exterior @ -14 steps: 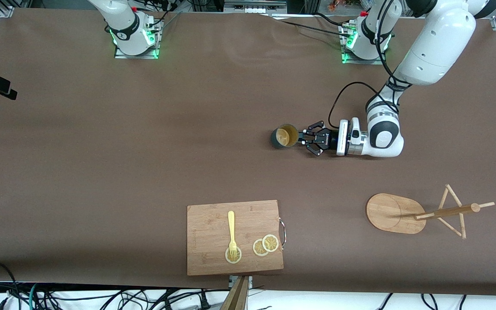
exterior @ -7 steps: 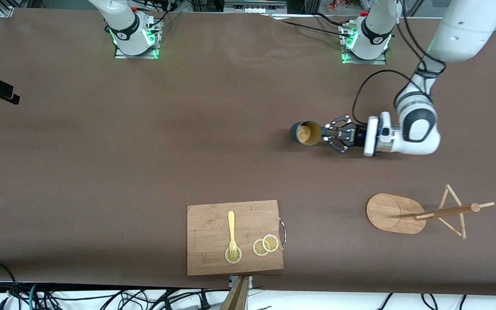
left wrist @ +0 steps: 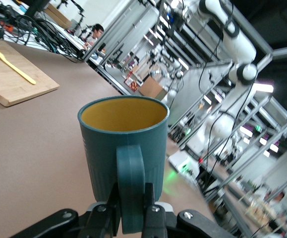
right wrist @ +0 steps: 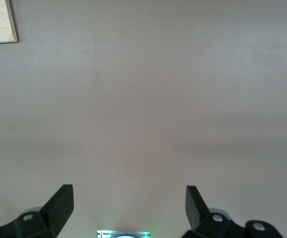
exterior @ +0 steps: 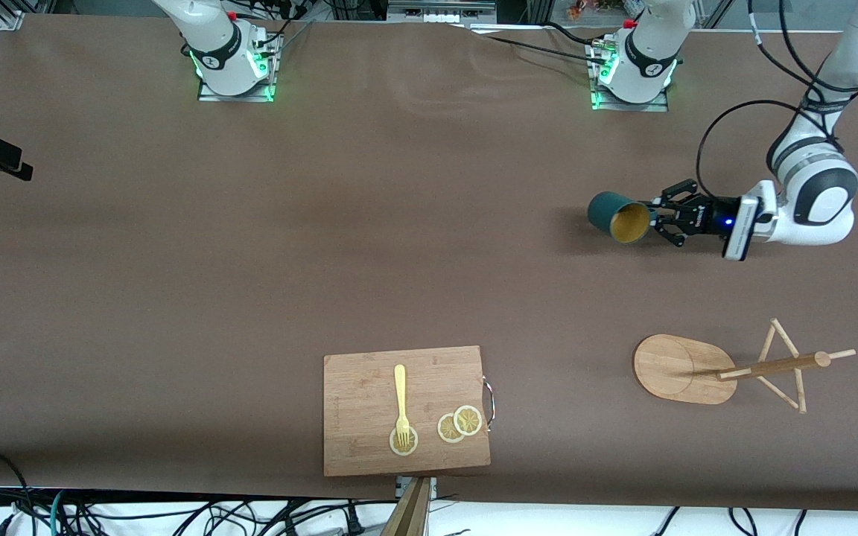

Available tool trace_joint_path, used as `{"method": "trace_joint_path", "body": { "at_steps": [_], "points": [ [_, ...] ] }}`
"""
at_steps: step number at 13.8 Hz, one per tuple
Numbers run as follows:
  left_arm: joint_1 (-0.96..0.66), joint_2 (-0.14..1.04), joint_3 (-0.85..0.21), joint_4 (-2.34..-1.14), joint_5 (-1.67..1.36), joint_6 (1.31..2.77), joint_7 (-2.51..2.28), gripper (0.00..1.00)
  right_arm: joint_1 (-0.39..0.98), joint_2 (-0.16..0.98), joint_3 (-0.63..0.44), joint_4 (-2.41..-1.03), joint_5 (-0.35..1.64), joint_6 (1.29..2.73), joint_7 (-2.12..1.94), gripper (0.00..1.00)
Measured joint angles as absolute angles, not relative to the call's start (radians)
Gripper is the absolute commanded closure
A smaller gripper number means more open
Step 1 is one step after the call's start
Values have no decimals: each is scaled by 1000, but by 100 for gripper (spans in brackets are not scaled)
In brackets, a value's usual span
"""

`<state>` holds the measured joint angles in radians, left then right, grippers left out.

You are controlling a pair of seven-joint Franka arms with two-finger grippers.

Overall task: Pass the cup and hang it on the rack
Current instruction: 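Lift the mug with the left gripper toward the wooden rack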

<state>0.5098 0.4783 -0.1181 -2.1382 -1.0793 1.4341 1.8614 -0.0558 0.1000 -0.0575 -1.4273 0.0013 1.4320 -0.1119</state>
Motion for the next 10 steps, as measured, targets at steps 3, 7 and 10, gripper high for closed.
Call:
{"method": "trace_joint_path", "body": {
  "at_steps": [3, 7, 10],
  "points": [
    [582, 478, -118, -2104, -1079, 1346, 1640, 100, -56, 100, -57, -1427, 1, 1433, -113, 0],
    [643, 494, -119, -1960, -1115, 1272, 1215, 100, -56, 100, -57, -1427, 1, 1433, -113, 0],
    [661, 539, -119, -1838, -1209, 1255, 937, 100, -55, 100, -57, -1427, 1, 1433, -114, 0]
  ]
}}
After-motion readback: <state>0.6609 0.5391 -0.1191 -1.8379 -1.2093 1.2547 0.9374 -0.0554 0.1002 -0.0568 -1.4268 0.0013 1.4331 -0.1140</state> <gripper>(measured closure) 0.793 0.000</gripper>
